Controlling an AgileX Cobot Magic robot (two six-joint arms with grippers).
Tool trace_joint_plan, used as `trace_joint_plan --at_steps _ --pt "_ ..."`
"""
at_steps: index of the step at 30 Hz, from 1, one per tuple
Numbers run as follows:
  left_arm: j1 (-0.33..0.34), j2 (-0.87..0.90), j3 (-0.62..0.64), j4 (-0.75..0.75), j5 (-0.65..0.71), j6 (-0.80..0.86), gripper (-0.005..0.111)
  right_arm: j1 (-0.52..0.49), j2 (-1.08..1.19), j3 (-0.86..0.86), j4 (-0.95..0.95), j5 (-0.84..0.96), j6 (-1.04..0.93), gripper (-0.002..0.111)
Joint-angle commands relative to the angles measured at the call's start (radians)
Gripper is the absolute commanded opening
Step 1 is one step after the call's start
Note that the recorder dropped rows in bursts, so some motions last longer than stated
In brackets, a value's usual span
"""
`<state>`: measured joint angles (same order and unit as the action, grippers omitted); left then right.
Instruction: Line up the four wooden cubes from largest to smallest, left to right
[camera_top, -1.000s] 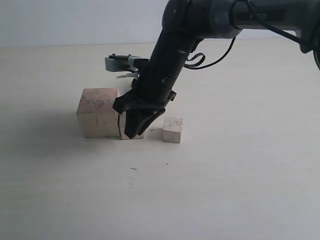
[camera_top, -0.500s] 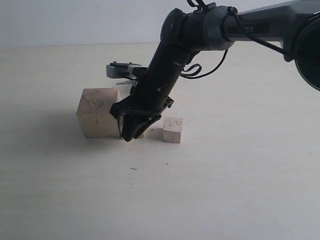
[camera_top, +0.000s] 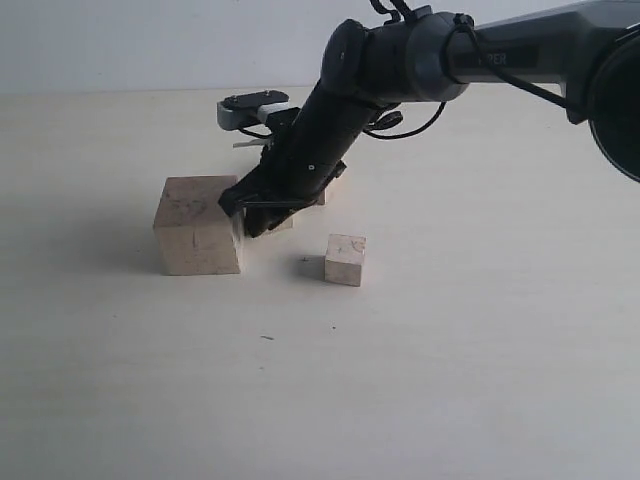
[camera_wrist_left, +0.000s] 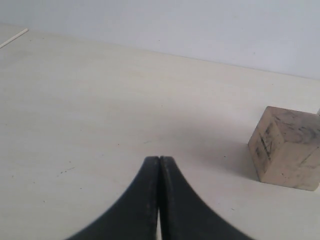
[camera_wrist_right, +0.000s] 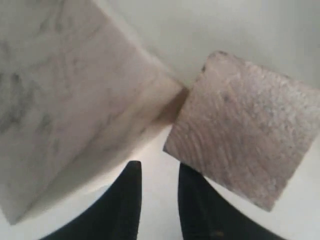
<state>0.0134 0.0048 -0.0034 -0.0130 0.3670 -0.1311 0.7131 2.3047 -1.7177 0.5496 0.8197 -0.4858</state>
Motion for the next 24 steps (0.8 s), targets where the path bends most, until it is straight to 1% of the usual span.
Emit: trace_joint_plan --at_steps 1,5,8,10,11,13,15,19,22,24 --pt "-0.006 -0.005 0.003 0.001 -0.009 0.003 0.000 0.000 -0.004 0.004 -0.098 -0.115 0.029 0.026" --pt "-0.006 -0.005 0.003 0.001 -0.009 0.003 0.000 -0.006 -0.004 -0.003 -0.280 -0.175 0.196 0.026" --pt "-0.006 -0.005 0.003 0.001 -0.009 0.003 0.000 -0.025 -0.004 -0.026 -0.421 -0.179 0.316 0.026" --pt "-0.006 -0.005 0.003 0.001 -0.009 0.003 0.000 -0.044 -0.004 -0.045 -0.474 -0.183 0.361 0.026" --pt "-0.006 -0.005 0.003 0.001 -0.009 0.003 0.000 -0.070 -0.004 -0.065 -0.478 -0.188 0.383 0.026" --pt "-0.006 -0.005 0.003 0.001 -0.009 0.003 0.000 -0.102 -0.004 -0.086 -0.473 -0.176 0.383 0.026" --pt "-0.006 -0.005 0.003 0.001 -0.009 0.003 0.000 -0.117 -0.020 -0.095 -0.473 -0.125 0.373 0.026" --pt "-0.006 -0.005 0.003 0.001 -0.009 0.003 0.000 -0.119 -0.097 -0.095 -0.467 -0.082 0.279 0.026" --pt "-0.006 -0.005 0.003 0.001 -0.009 0.003 0.000 -0.119 -0.157 -0.095 -0.542 -0.077 0.213 0.026" --pt "-0.006 -0.005 0.003 0.001 -0.009 0.003 0.000 -0.122 -0.163 -0.095 -0.595 -0.126 0.217 0.026"
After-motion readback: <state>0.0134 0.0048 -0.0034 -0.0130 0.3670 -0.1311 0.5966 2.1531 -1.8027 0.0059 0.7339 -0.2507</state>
